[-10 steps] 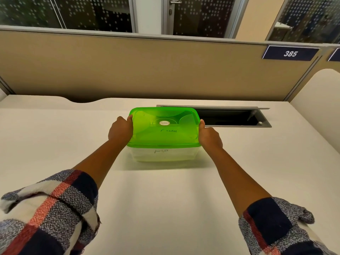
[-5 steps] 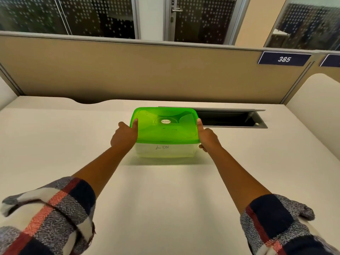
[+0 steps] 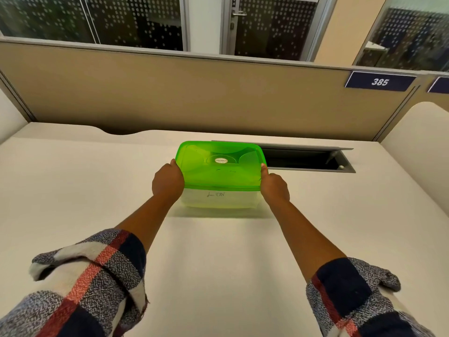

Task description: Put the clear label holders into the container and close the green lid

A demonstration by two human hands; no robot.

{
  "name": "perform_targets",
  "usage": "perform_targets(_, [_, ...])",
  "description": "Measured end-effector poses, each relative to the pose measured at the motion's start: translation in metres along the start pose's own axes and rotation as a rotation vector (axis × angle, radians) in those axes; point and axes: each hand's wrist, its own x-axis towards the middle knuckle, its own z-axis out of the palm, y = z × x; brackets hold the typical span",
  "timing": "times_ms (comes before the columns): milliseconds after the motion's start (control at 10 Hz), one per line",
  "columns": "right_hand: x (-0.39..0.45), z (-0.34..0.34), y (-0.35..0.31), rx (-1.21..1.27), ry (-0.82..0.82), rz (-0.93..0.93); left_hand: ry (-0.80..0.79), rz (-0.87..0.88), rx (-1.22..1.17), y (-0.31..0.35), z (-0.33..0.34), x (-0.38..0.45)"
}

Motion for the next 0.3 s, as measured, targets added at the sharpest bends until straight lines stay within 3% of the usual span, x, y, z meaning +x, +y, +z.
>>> perform_targets(200, [0.004,-0.001,0.0,0.012,0.027,-0.013,-0.022,-0.041,-0.122,0.003,-0.002,0.001])
perform_targets(300, [0.006,0.0,0.008,0.191,0.003,-0.011,-0.091,-0.199,-0.322,-0.003,-0.011,0.003])
